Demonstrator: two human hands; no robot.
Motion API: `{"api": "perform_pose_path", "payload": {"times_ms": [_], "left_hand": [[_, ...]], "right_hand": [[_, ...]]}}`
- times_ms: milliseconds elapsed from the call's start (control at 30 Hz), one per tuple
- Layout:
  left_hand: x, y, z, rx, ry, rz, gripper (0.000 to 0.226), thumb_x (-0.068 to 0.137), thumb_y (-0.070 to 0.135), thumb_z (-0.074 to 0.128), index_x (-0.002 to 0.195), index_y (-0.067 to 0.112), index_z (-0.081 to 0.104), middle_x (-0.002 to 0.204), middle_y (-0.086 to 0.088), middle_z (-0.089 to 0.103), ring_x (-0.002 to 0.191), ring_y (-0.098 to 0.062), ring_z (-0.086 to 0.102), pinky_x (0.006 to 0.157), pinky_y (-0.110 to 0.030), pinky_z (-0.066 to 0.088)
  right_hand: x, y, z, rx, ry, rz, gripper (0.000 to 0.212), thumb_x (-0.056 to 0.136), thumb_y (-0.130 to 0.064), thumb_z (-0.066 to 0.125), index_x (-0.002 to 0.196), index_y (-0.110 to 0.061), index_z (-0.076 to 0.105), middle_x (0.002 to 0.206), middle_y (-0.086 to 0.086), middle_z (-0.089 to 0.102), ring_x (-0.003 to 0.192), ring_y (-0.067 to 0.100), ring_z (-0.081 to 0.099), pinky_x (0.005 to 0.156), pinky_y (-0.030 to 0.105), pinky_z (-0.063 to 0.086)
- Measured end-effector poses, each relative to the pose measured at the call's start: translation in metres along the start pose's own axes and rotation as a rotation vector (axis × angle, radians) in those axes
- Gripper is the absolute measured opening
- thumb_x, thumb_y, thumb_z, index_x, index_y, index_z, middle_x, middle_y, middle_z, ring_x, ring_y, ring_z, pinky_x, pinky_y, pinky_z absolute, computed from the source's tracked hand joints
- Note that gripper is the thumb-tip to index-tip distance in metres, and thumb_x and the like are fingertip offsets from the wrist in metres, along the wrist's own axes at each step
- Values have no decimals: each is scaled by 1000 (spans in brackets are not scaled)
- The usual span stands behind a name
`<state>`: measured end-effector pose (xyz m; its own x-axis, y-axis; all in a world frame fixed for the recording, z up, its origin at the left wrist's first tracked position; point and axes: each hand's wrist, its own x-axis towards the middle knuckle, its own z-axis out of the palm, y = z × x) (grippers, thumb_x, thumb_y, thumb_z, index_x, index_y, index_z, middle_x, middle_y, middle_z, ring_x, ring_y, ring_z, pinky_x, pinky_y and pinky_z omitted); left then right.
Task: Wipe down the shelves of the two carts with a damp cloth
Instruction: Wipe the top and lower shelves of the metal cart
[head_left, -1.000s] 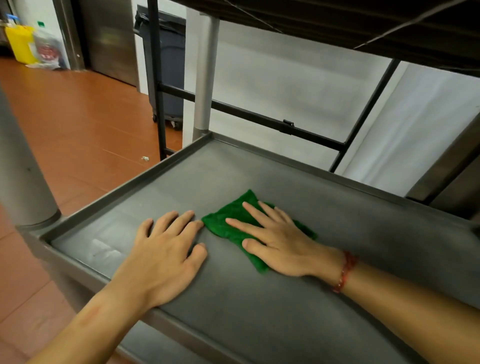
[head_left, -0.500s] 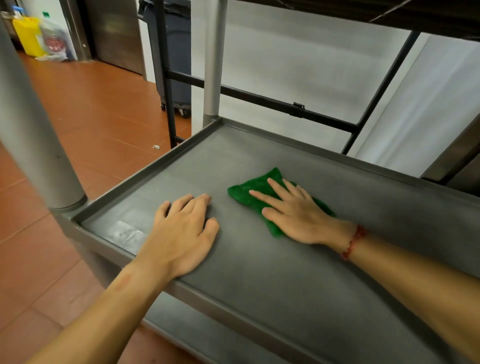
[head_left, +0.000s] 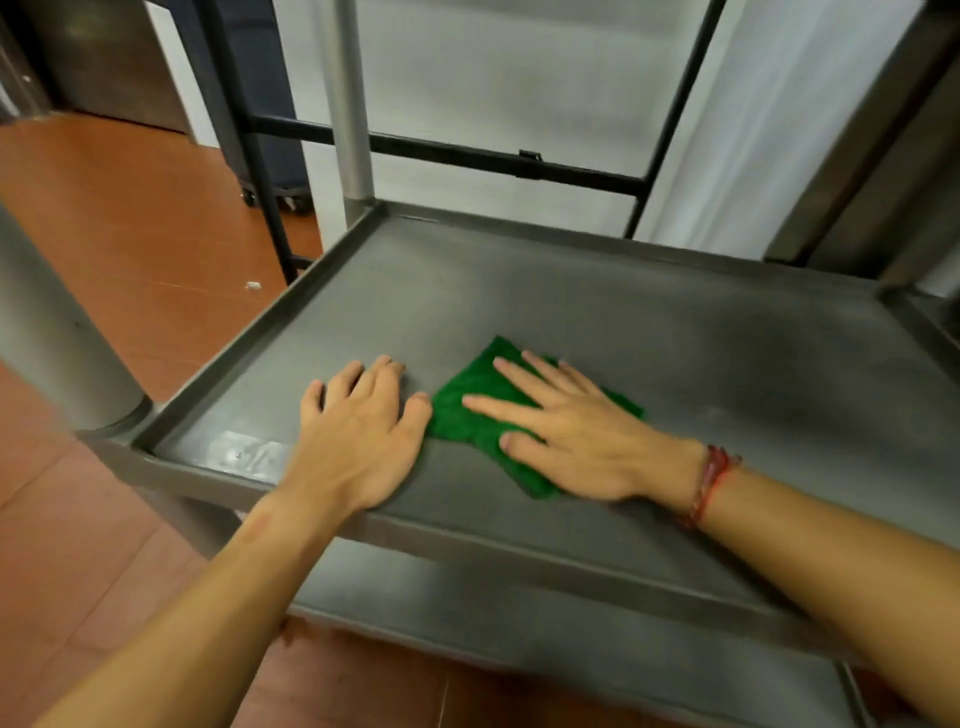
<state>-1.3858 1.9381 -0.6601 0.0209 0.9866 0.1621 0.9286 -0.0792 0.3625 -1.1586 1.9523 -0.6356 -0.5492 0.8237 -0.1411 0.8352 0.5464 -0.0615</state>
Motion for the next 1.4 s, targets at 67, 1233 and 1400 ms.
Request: {"api": "perform_pose_path", "payload": {"times_ms": [67,1233,1400], "left_hand": [[-1,-1,0,6,-8,5,60,89,52,18,134,24,45,150,5,42,140,-19,29,115,-46,19],[-14,5,-4,38,-9,-38,64,86,55,21,134,28,53,151,11,41,142,-17,28,116,-50,18],[-13,4,-3,46,-7,-40,67,86,55,21,138,27,50,155,11,37,145,-15,25,118,-50,16]], "right_hand": [[5,3,-4,41,-26,99,52,95,-62,13,146,-64,5,168,-3,-8,153,20,-14,124,45,-7],[-56,-32,13,84,24,-153,47,101,-57,22,145,-66,8,167,0,-9,153,24,-16,123,49,-8],[-58,-27,12,56,16,-242,47,102,-56,21,147,-63,9,167,-4,-9,153,21,-16,123,46,-11]]}}
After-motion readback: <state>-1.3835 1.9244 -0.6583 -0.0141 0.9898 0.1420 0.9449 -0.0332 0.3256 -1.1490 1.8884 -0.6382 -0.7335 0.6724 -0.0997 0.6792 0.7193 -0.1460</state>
